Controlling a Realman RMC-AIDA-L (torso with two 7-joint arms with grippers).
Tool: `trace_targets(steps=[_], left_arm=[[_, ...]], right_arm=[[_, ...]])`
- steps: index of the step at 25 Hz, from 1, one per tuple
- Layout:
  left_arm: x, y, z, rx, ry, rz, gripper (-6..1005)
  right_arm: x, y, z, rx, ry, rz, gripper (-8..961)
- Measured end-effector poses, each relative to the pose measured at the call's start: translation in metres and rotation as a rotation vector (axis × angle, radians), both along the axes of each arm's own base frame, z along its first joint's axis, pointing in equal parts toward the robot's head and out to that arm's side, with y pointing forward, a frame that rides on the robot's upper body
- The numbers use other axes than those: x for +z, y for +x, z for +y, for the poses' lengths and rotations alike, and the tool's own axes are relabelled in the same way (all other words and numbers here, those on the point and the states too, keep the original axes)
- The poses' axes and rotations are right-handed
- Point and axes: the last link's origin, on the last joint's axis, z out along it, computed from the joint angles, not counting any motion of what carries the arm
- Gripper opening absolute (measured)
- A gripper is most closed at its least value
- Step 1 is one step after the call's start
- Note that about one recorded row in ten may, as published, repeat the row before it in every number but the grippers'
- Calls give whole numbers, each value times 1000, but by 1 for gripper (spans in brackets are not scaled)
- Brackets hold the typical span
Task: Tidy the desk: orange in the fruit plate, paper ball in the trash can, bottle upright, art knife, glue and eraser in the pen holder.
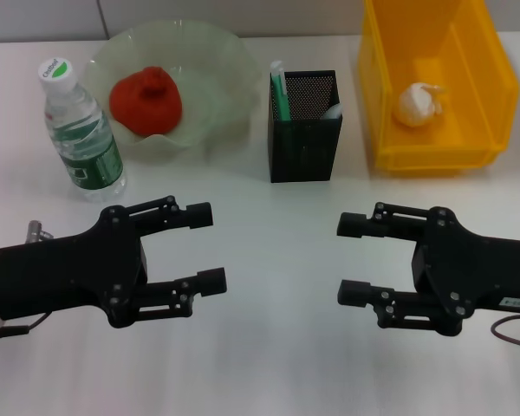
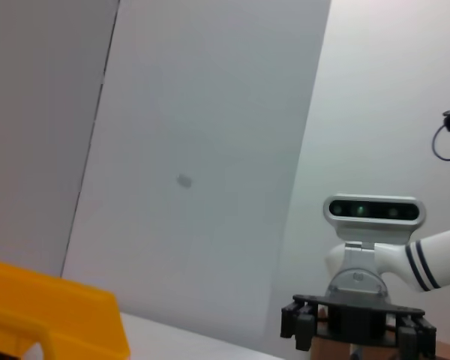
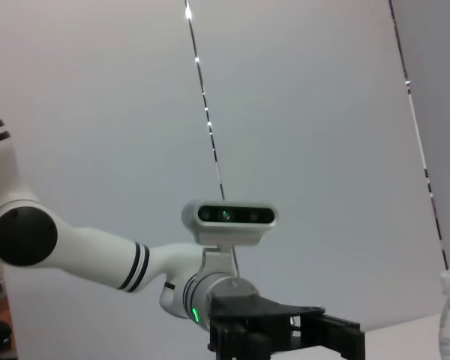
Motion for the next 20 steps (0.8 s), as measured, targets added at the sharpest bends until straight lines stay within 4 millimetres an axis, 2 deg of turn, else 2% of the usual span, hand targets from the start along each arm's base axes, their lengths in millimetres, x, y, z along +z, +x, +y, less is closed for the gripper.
trace_targets(steps=[20], left_arm=[[-6,-2,4,30,25,6,782]], right_arm=[[-19,-2,12,-41,-17,-5,703]])
